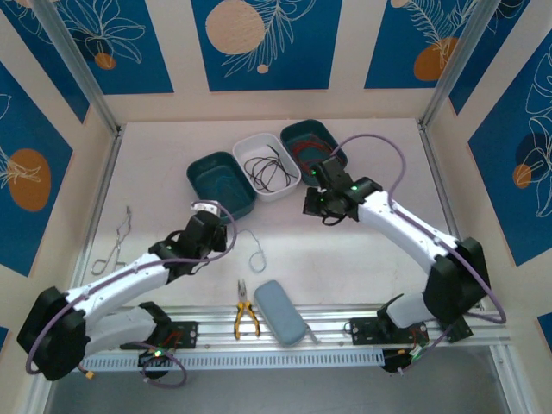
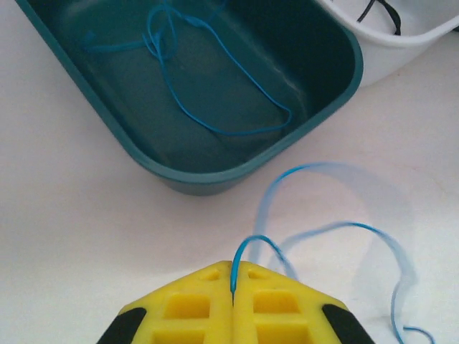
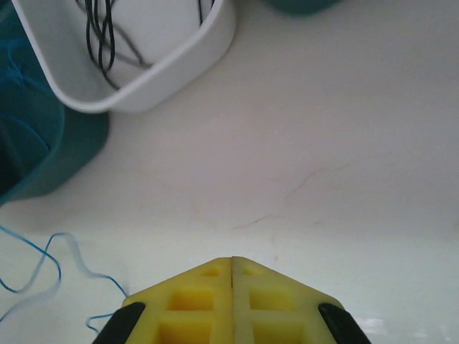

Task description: Untangle the cables

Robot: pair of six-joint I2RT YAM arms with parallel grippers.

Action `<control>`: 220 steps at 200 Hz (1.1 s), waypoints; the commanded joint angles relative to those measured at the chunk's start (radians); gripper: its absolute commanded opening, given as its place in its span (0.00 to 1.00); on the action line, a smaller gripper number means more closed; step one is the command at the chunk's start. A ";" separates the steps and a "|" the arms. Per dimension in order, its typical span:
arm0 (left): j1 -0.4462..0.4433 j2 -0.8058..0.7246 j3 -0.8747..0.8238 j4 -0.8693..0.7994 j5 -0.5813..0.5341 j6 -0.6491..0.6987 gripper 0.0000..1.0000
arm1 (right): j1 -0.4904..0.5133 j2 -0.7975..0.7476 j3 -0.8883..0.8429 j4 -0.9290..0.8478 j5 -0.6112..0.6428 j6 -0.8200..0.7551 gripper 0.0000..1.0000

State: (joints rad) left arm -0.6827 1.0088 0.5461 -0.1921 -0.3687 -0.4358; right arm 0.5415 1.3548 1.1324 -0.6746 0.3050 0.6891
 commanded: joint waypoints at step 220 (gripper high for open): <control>0.172 0.092 0.777 -0.008 0.035 0.442 0.00 | -0.134 -0.287 -0.134 0.008 0.020 -0.052 0.69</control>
State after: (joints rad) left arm -0.5671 1.0451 1.2530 -0.2173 -0.3801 0.0082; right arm 0.4118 1.1004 1.0145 -0.6689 0.3130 0.6338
